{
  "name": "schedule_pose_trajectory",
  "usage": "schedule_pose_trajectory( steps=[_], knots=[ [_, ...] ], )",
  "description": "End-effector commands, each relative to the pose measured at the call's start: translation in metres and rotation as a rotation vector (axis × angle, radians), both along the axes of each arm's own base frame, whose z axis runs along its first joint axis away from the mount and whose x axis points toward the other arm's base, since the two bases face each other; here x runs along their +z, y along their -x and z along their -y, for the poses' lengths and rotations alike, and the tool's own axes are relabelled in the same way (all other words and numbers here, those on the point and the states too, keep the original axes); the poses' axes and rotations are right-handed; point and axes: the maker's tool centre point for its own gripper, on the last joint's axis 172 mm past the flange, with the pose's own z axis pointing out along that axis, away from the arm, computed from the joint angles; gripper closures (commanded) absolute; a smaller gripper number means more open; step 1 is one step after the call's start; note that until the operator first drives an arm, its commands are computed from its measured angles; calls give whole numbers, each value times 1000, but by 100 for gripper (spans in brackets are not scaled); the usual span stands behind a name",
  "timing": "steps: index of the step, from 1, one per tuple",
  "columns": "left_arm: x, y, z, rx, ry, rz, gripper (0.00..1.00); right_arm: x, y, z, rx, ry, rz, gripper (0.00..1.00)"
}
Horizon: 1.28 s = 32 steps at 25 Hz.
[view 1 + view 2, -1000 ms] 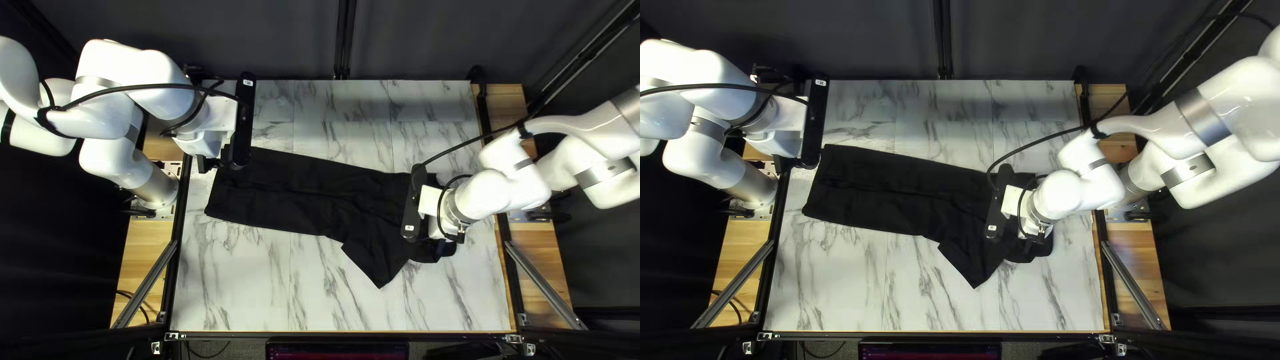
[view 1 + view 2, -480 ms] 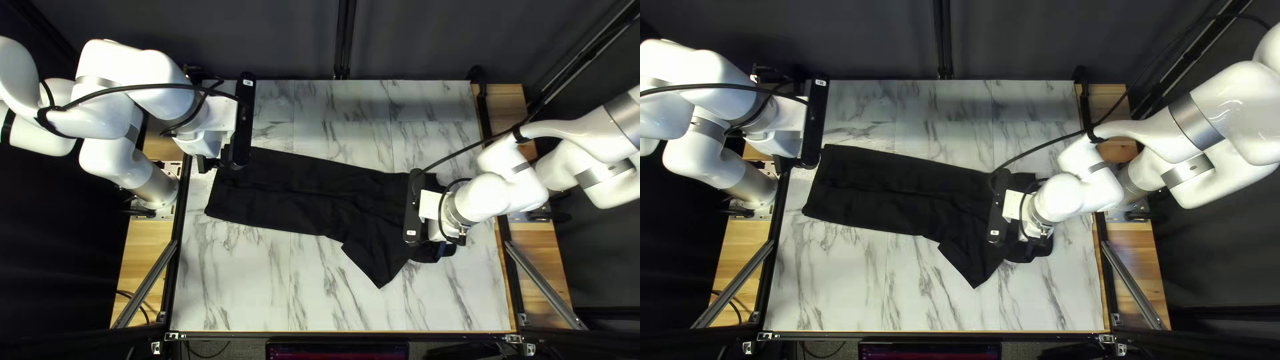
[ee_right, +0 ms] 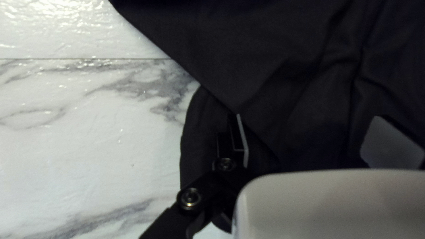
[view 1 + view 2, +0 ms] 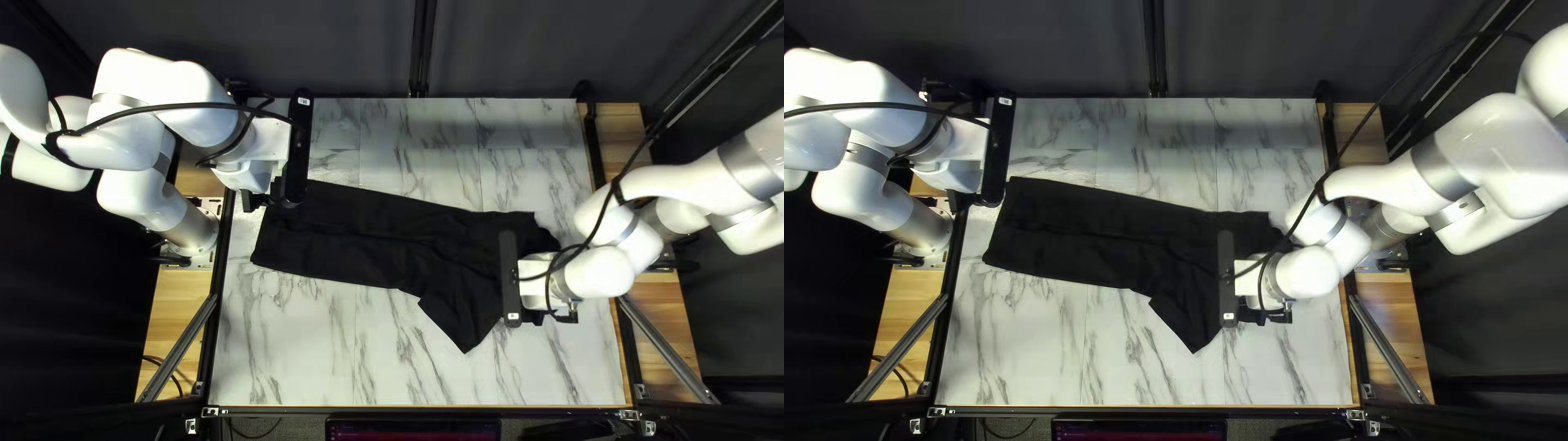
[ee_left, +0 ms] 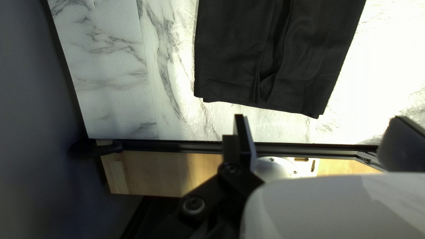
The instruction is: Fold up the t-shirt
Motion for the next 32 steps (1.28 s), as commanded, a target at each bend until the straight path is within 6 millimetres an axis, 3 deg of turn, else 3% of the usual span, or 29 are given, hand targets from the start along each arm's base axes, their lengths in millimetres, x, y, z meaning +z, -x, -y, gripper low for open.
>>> schedule_pose_trajectory(
  steps=[1,8,18,20,23,25,26,27,32],
  knots=[
    [0,0,0,0,0,0,0,-6,2,-4,-1,4,-14,0],
    [0,0,0,0,0,0,0,-14,7,-15,-13,-1,-25,0],
    [0,0,0,0,0,0,0,-5,12,4,-30,32,-21,1],
    [0,0,0,0,0,0,0,-8,14,6,-32,36,-24,11],
    [0,0,0,0,0,0,0,-12,17,6,-36,39,-30,19],
    [0,0,0,0,0,0,0,-15,17,6,-36,39,-33,50],
    [0,0,0,0,0,0,0,-16,16,5,-35,40,-32,82],
    [0,0,0,0,0,0,0,-17,14,6,-33,40,-32,97],
    [0,0,0,0,0,0,0,-15,12,10,-26,48,-22,100]
  ],
)
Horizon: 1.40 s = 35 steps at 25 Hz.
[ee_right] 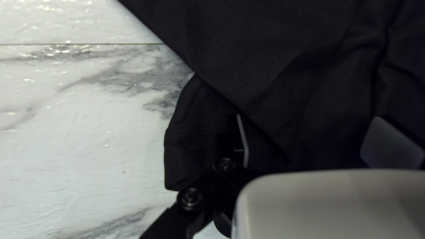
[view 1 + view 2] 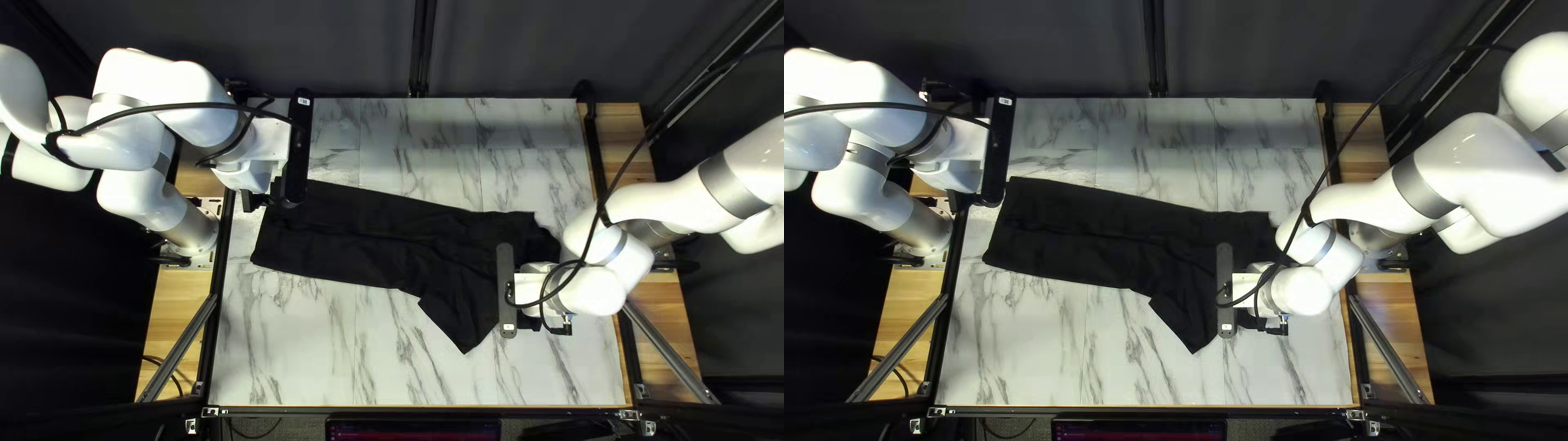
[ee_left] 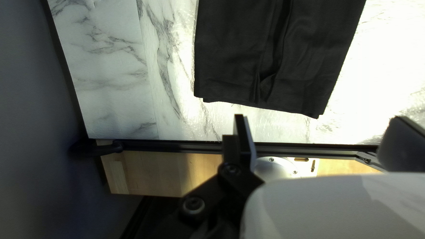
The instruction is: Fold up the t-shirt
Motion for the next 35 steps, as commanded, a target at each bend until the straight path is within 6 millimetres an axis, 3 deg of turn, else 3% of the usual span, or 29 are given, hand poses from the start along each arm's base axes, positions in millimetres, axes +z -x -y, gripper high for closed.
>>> schedule_pose_trajectory(
  steps=[1,10,11,12,14,21,35],
  knots=[
    [0,0,0,0,0,0,0,3,-1,3,5,6,9,100],
    [0,0,0,0,0,0,0,10,1,8,7,6,39,98],
    [0,0,0,0,0,0,0,9,2,8,6,4,40,82],
    [0,0,0,0,0,0,0,8,1,7,4,1,43,33],
    [0,0,0,0,0,0,0,7,0,5,4,-3,45,0],
    [0,0,0,0,0,0,0,4,-12,-2,16,14,53,0],
    [0,0,0,0,0,0,0,6,-26,10,42,37,64,0]
  ],
)
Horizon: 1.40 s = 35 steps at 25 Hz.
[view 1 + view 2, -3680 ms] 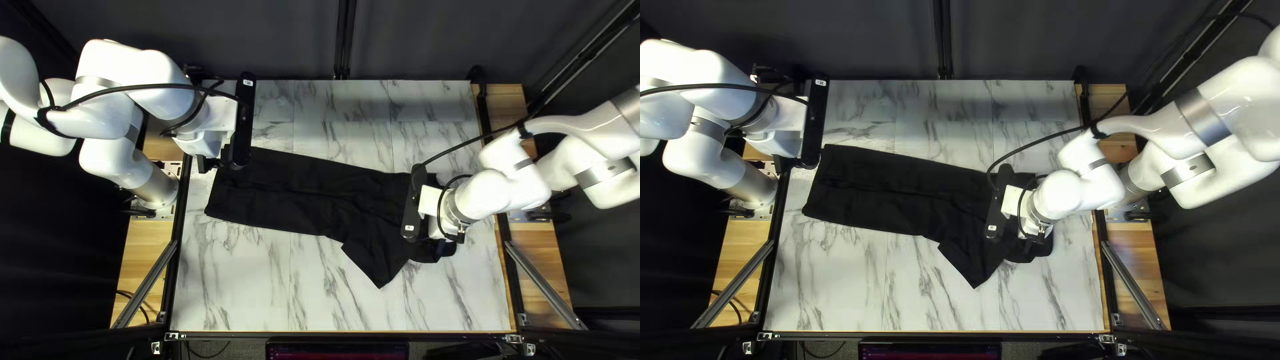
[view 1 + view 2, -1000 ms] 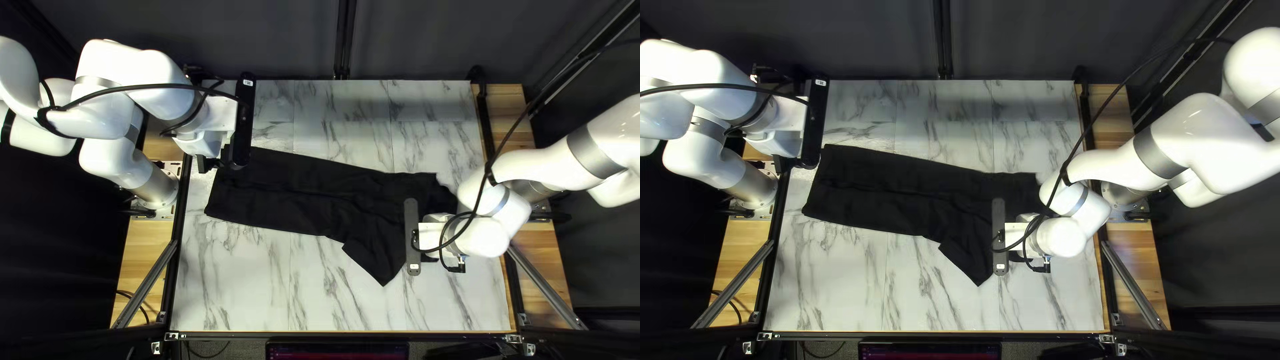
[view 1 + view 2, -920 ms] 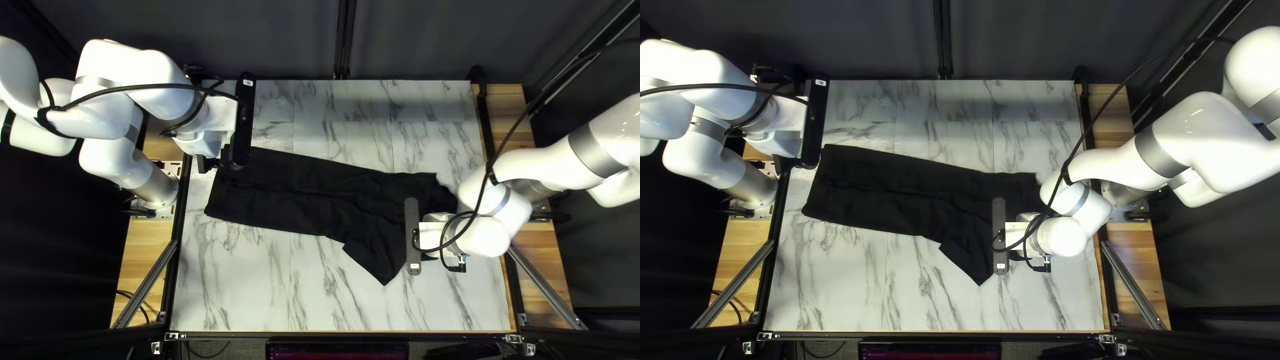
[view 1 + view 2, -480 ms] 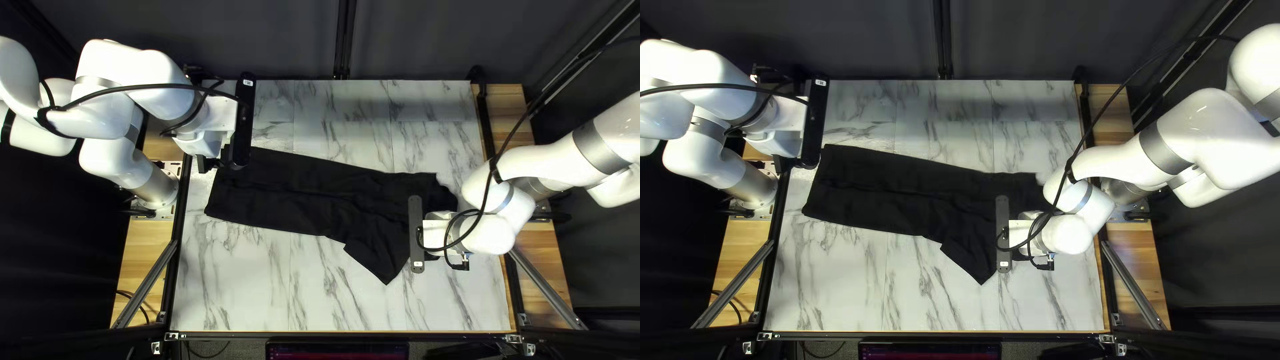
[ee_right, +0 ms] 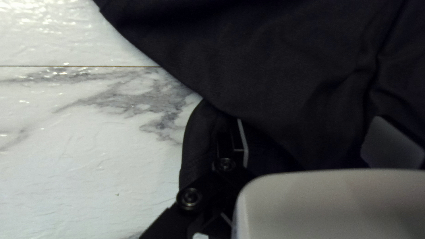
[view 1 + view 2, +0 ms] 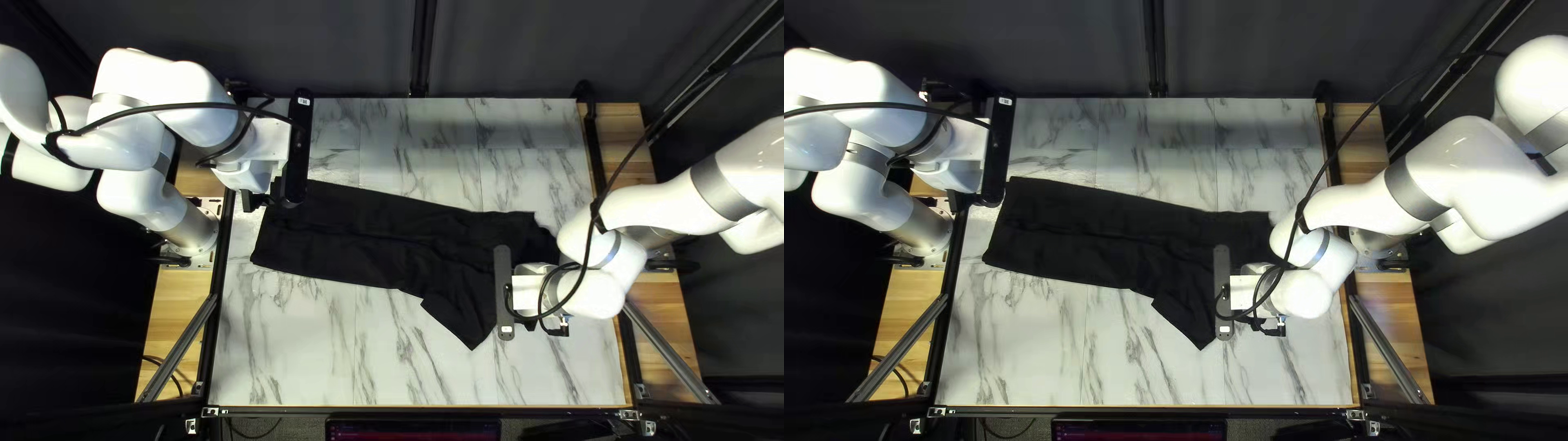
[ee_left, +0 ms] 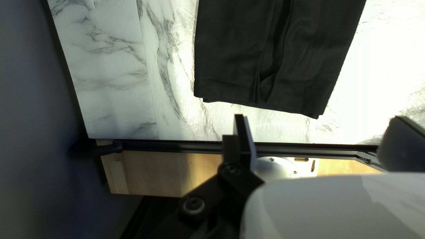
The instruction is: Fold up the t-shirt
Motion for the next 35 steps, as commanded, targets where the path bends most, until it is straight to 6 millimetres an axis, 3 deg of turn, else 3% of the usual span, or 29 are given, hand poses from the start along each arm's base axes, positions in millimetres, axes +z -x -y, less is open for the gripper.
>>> schedule_pose_trajectory(
  steps=[1,5,17,29,32,34,35],
  knots=[
    [0,0,0,0,0,0,0,1,-8,3,9,5,5,0],
    [0,0,0,0,0,0,0,7,-16,6,20,10,14,0],
    [0,0,0,0,0,0,0,38,-11,14,28,27,74,0],
    [0,0,0,0,0,0,0,17,-26,1,47,26,71,0],
    [0,0,0,0,0,0,0,13,-32,-3,50,30,58,10],
    [0,0,0,0,0,0,0,13,-33,-4,51,33,52,24],
    [0,0,0,0,0,0,0,14,-32,-4,52,37,48,37]
  ],
)
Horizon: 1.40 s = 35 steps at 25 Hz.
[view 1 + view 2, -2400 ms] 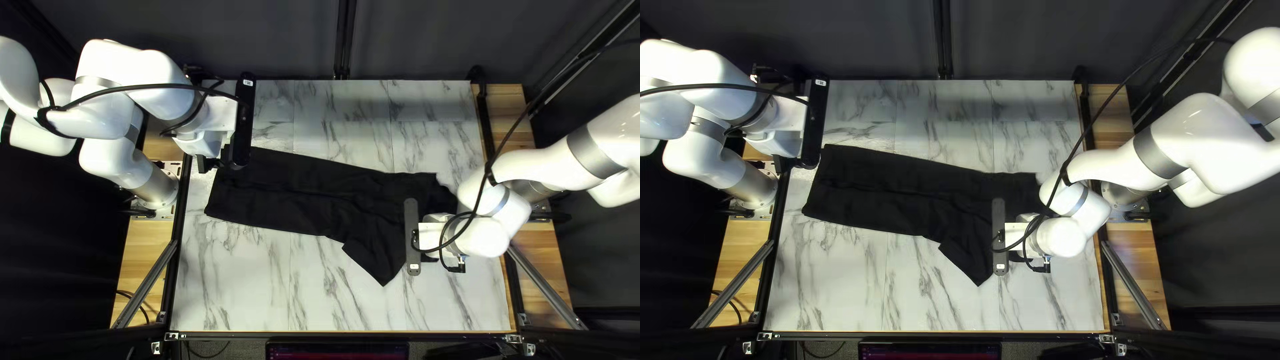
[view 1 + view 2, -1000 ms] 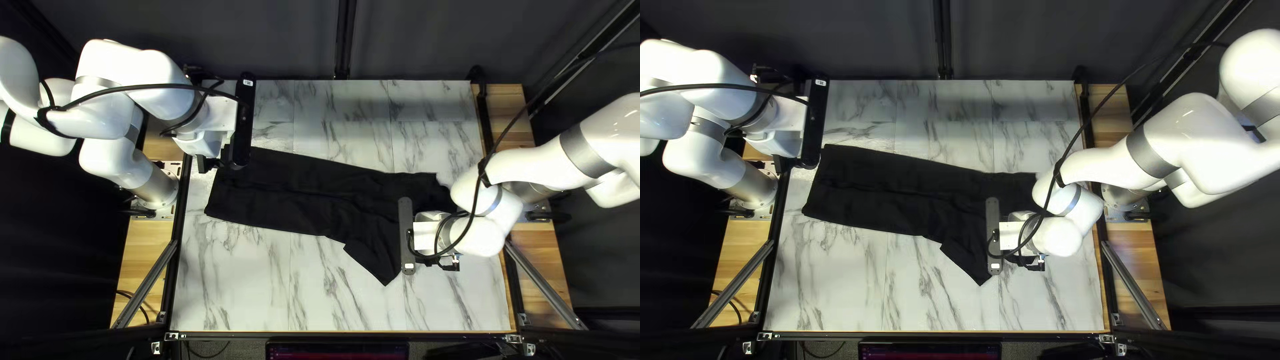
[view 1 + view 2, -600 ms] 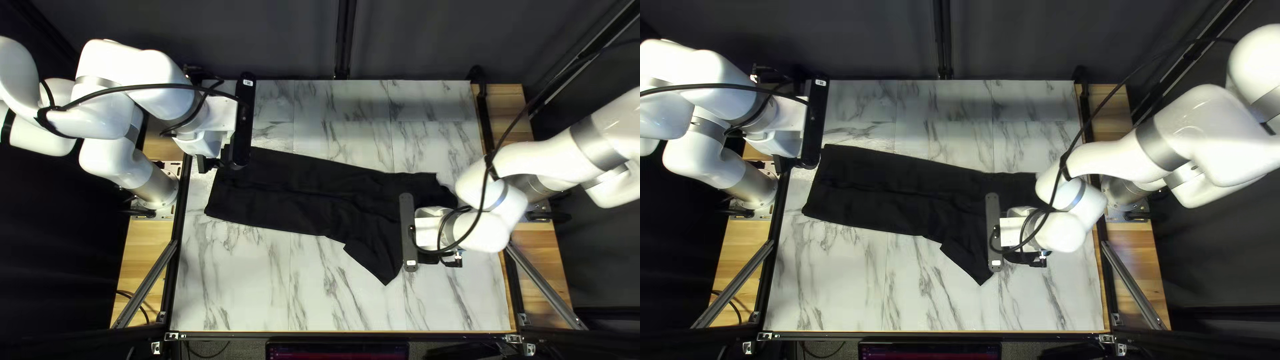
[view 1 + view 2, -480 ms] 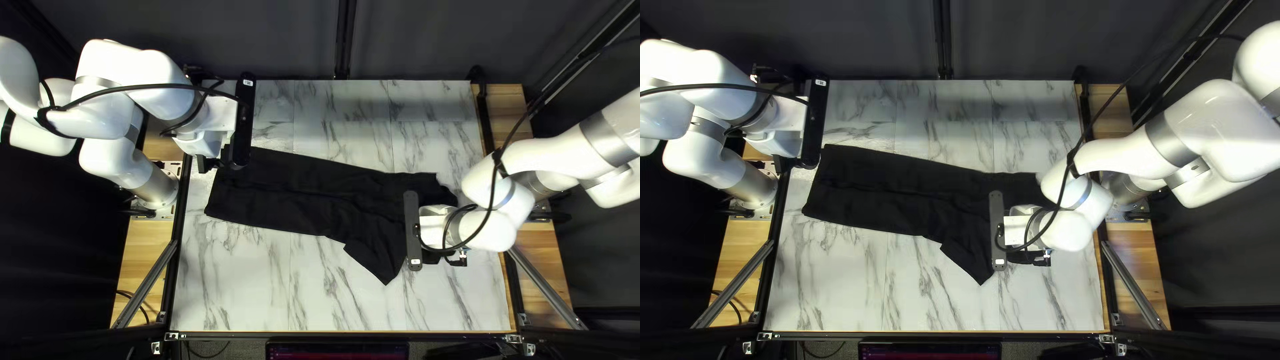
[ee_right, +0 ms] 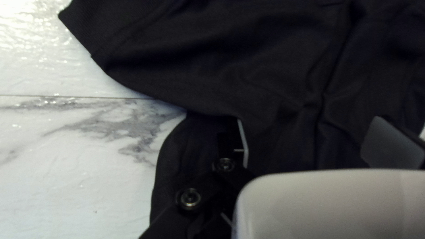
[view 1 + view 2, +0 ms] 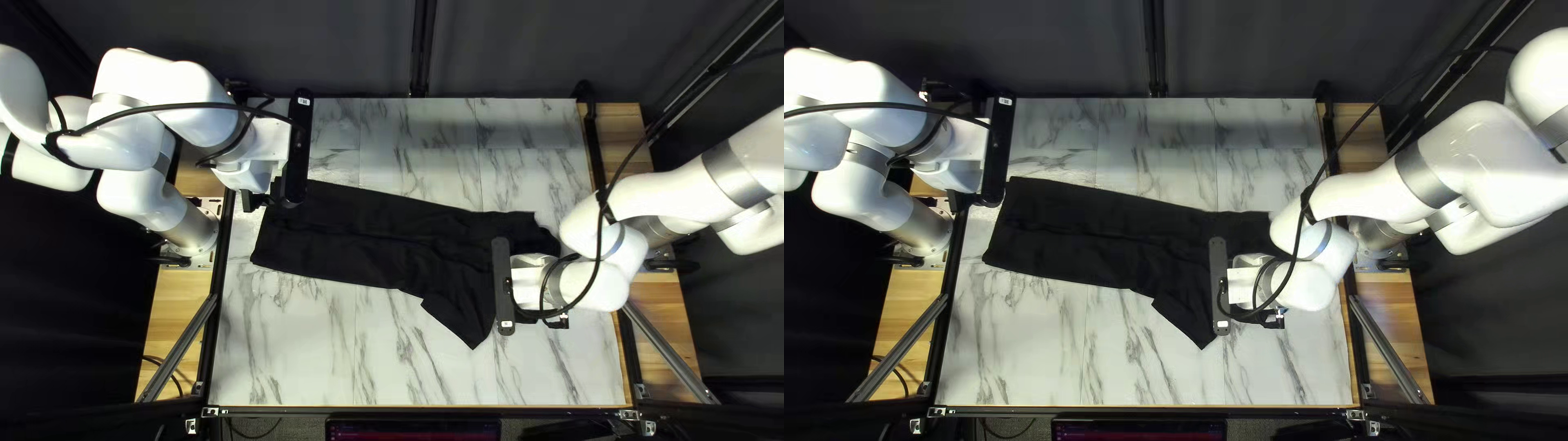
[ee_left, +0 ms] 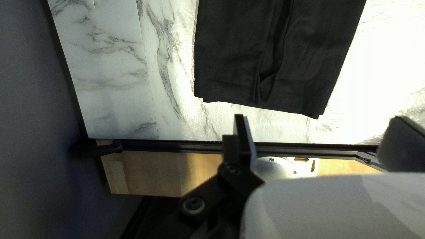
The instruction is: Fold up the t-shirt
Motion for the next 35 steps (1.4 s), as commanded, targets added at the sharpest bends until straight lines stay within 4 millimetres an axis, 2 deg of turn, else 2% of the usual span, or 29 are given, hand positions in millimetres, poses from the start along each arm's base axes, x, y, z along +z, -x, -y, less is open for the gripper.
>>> schedule_pose_trajectory(
  steps=[1,2,7,19,26,31,35],
  knots=[
    [0,0,0,0,0,0,0,0,-1,0,2,11,-13,43],
    [0,0,0,0,0,0,0,0,0,0,3,14,-16,99],
    [0,0,0,0,0,0,0,0,1,3,5,24,-26,100],
    [0,0,0,0,0,0,0,13,6,10,14,26,-8,100],
    [0,0,0,0,0,0,0,22,17,12,25,-1,39,100],
    [0,0,0,0,0,0,0,24,17,18,12,-6,70,100],
    [0,0,0,0,0,0,0,30,10,33,8,-1,92,100]
  ],
)
